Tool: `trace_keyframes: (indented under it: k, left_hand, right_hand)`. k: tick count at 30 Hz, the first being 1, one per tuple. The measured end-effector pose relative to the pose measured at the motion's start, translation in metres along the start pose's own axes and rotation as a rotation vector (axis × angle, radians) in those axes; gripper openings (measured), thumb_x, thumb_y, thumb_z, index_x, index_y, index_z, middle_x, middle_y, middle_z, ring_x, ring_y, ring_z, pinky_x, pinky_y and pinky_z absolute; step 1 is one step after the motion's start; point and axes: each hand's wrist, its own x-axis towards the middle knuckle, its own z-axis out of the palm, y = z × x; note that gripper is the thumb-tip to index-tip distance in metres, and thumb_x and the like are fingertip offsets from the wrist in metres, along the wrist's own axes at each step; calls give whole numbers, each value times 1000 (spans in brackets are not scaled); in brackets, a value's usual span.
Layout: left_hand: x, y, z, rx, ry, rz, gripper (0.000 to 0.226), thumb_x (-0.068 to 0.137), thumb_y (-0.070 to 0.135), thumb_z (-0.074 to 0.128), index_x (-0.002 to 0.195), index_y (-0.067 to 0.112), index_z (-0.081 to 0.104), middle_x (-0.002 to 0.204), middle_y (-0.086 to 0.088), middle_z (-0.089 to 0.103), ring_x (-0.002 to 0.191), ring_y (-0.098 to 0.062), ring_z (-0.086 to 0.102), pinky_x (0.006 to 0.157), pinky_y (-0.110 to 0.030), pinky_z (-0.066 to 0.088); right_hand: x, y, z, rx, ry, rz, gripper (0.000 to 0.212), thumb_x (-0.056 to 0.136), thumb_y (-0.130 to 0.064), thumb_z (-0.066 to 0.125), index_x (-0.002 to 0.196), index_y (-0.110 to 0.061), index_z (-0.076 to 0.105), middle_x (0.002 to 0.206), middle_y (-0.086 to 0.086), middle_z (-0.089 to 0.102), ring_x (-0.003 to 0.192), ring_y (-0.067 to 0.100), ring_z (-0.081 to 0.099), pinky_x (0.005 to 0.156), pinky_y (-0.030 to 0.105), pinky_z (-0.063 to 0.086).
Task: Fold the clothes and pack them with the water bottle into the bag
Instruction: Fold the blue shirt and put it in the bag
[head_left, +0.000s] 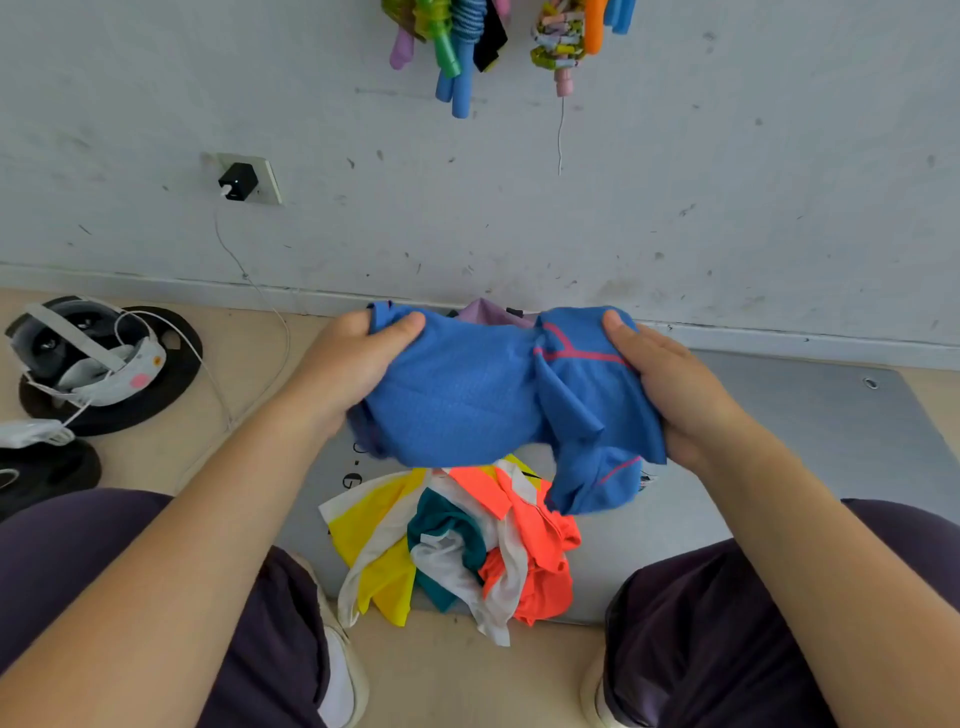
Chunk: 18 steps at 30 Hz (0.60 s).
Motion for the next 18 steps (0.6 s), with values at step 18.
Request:
trace_keyframes:
  k: [18]
  left_hand:
    - [-31, 0, 31, 160, -429, 277, 43, 73, 63, 65, 87, 23, 71, 80, 0, 72, 71, -9, 65, 68, -27, 48]
  right_hand:
    - [-4, 7, 1, -537, -407, 9, 45, 69, -38, 84, 106, -29, 61, 104, 0, 70, 95, 14, 69, 80, 27, 53]
